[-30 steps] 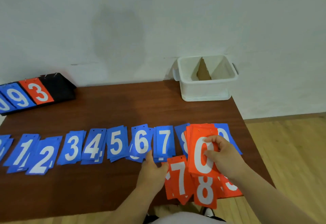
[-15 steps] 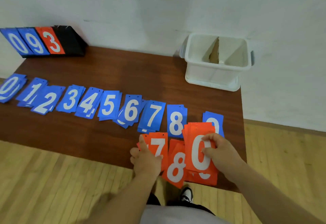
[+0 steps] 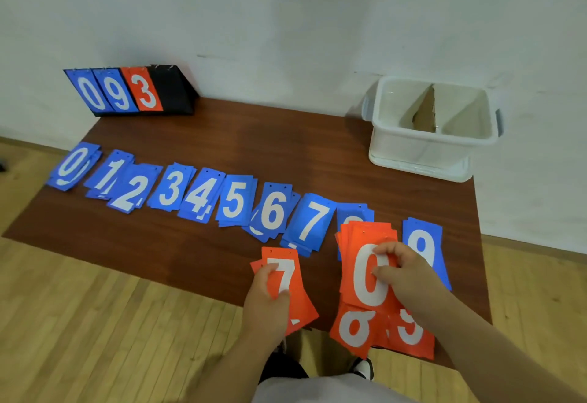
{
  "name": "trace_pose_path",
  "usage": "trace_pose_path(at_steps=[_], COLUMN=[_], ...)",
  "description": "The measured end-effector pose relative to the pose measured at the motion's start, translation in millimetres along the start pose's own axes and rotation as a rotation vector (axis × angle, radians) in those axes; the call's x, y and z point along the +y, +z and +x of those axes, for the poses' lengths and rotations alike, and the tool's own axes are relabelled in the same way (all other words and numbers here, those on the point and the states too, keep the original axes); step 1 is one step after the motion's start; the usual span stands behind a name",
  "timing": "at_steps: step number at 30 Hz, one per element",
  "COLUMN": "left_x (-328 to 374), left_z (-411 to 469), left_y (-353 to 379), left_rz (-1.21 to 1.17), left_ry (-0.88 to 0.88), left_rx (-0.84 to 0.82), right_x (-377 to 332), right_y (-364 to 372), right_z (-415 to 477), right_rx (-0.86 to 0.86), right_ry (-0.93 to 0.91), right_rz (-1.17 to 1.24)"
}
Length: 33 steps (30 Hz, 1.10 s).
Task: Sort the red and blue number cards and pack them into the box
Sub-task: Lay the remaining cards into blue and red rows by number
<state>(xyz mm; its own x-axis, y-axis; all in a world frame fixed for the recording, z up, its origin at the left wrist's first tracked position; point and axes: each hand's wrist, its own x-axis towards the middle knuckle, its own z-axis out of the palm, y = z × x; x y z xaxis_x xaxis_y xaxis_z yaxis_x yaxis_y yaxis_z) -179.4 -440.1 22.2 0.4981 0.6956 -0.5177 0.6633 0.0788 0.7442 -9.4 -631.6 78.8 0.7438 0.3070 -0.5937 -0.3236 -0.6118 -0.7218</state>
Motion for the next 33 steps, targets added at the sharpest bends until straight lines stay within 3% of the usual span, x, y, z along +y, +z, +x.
trace_pose_path(at_steps=[7,13,19,25,28,30,33], left_x=[62,93,100,103,102,93,67], left_z=[5,16,23,24,16,17,16], left_y=[-61,-78,-73,-50,-22,1,35], left_rz=[-0.170,-0.334,-0.487,-0.271,-0.185,-0.017,0.234], left_ry=[0.089,0.309,0.328,0.355,0.377,0.373,0.287], left_rx=[-0.111,-0.187,-0.601,-0.788,-0.677,-0.553,-0.495], right_x=[-58,-91,-102,-80,-60,-42,-10], right_y=[63,89,99,75,51,33,1], right_z=[-5,-19,-34,-44,-47,-47,-50], right_rx=[-0.086,-0.078,-0.082,0.048,0.167,0.244,0.309], right_ry=[-0.034,-0.115,-0.108,-0.095,-0.081,-0.046,0.002], right_rz=[0.291,0.237,0.242,0.215,0.175,0.146,0.120])
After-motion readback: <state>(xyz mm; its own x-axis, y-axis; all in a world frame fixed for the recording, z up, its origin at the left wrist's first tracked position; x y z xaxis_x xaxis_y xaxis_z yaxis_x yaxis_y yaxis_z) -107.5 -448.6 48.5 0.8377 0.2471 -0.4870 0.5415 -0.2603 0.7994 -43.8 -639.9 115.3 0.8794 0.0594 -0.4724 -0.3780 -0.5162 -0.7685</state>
